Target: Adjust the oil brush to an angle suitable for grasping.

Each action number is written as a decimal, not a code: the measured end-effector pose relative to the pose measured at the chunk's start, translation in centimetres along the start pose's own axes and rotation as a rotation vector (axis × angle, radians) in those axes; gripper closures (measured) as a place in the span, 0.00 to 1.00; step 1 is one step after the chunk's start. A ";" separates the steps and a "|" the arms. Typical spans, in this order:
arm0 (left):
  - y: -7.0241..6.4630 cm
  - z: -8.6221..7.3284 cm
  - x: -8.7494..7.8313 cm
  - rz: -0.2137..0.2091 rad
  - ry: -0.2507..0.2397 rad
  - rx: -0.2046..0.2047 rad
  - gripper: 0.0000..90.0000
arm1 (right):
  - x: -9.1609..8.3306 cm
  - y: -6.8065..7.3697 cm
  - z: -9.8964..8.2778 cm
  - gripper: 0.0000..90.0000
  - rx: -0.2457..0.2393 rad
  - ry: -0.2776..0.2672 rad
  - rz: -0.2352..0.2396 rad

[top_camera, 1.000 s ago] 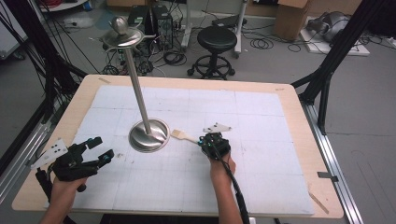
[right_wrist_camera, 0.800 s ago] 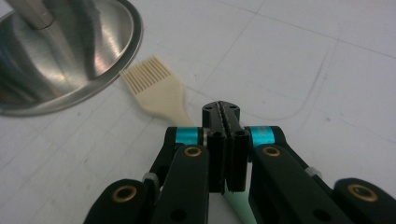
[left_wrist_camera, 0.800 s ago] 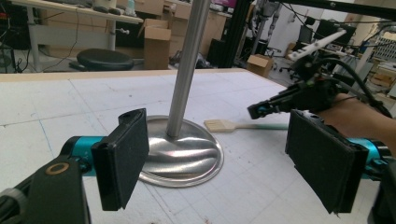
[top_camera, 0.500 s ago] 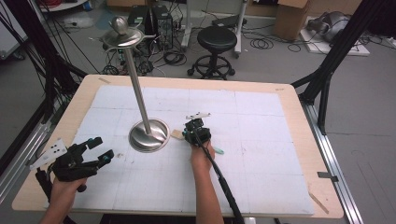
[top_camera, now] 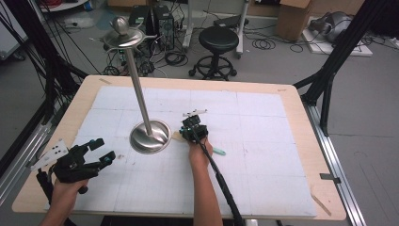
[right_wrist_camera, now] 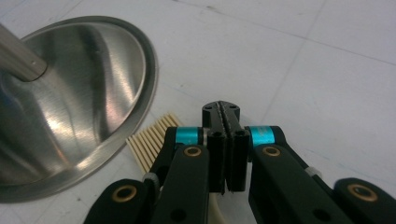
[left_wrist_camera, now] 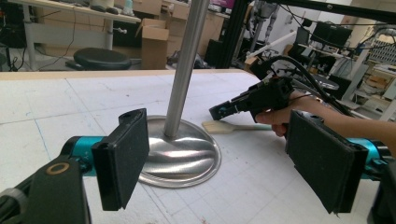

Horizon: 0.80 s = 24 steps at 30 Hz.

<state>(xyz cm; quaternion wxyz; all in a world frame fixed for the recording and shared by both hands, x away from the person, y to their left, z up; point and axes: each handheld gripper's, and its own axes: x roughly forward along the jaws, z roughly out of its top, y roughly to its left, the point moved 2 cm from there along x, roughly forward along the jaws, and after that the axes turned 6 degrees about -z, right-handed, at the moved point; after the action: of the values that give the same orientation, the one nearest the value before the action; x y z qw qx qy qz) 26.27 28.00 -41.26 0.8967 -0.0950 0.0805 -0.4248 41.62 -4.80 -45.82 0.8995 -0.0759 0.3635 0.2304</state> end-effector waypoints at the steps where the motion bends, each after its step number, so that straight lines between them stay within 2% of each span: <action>1: 0.0 0.0 0.0 0.000 -0.001 -0.001 0.25 | 0.0 0.2 0.0 0.99 -0.012 0.003 0.007; 3: 0.1 0.0 -0.1 0.001 0.003 0.000 0.25 | -0.1 0.3 0.0 0.99 -0.022 0.008 0.016; 9: 0.1 0.0 -0.1 0.003 0.003 0.003 0.25 | -0.9 1.6 -0.5 0.99 -0.123 0.041 0.096; 11: 0.1 0.0 0.0 0.004 0.003 -0.001 0.25 | -1.4 2.1 -1.0 0.99 -0.154 0.043 0.102; 20: 0.0 0.0 0.0 0.002 0.003 0.003 0.25 | -3.9 3.9 -3.5 0.99 -0.209 0.018 0.115; 24: 0.0 0.0 0.1 0.004 0.005 0.001 0.25 | -5.0 4.1 -4.6 0.99 -0.203 0.015 0.126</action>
<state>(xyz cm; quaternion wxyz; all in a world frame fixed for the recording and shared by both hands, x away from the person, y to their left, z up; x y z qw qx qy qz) 26.28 27.94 -41.30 0.8975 -0.0932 0.0826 -0.4231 33.69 -4.36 -45.65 0.8680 -0.1452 0.3493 0.3216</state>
